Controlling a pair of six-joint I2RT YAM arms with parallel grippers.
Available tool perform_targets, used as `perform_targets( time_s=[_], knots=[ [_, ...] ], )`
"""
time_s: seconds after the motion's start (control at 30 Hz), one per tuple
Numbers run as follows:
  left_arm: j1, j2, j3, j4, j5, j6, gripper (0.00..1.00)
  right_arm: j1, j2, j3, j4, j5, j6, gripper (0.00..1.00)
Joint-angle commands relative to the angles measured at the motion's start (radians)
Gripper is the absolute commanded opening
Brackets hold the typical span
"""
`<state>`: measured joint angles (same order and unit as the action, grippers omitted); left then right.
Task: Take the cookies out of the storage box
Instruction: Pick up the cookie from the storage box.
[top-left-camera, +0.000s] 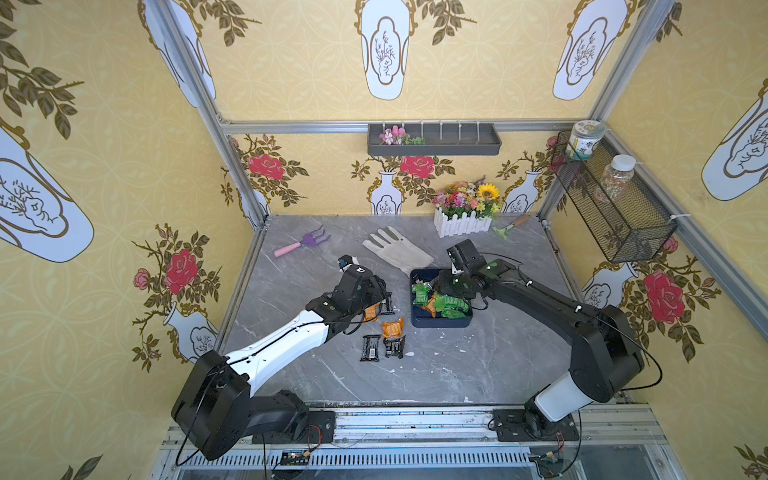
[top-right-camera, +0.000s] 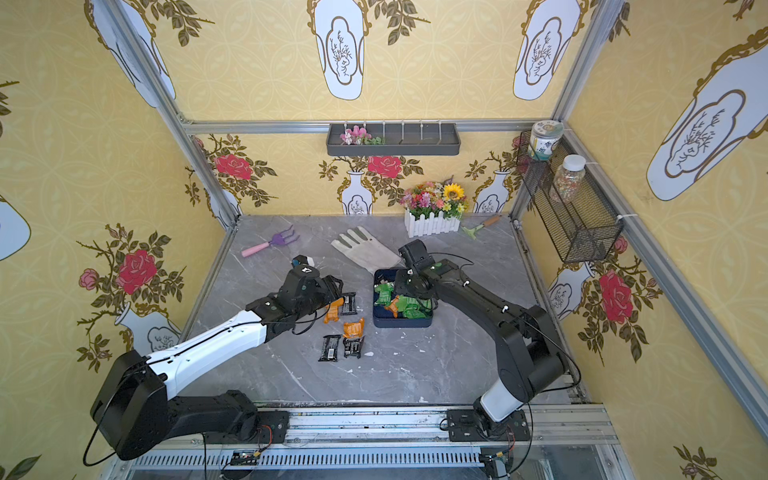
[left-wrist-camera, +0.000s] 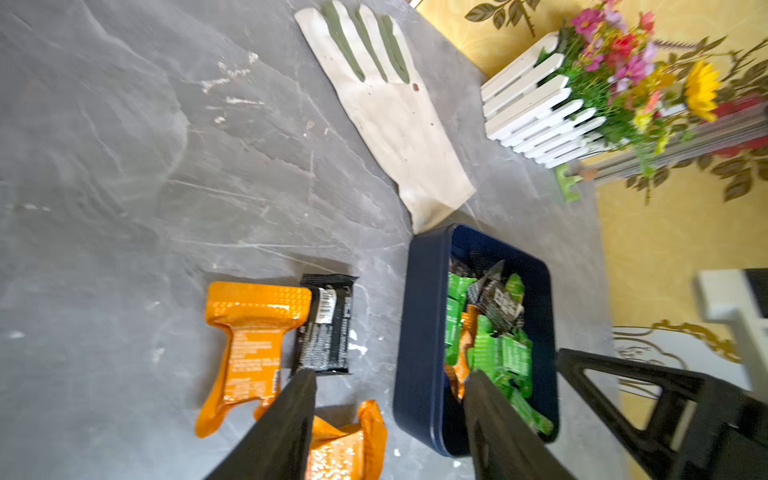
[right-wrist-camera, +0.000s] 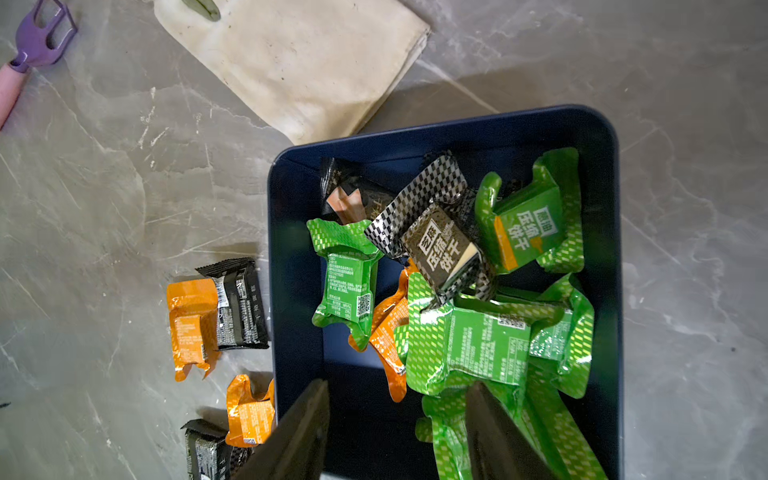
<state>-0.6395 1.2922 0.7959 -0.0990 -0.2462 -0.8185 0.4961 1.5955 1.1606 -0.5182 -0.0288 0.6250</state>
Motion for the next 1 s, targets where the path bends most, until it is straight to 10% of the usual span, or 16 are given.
perform_targets(
  time_s=[0.0, 0.5, 0.97],
  knots=[
    [0.000, 0.007, -0.024, 0.106, 0.101, -0.106, 0.61, -0.016, 0.014, -0.010, 0.065, -0.005, 0.083, 0.57],
    [0.000, -0.059, -0.148, 0.219, 0.114, -0.165, 0.60, -0.001, 0.241, 0.323, -0.303, 0.088, -0.520, 0.60],
    [0.000, -0.078, -0.139, 0.172, 0.084, -0.171, 0.57, 0.017, 0.507, 0.595, -0.516, 0.170, -0.651, 0.60]
  ],
)
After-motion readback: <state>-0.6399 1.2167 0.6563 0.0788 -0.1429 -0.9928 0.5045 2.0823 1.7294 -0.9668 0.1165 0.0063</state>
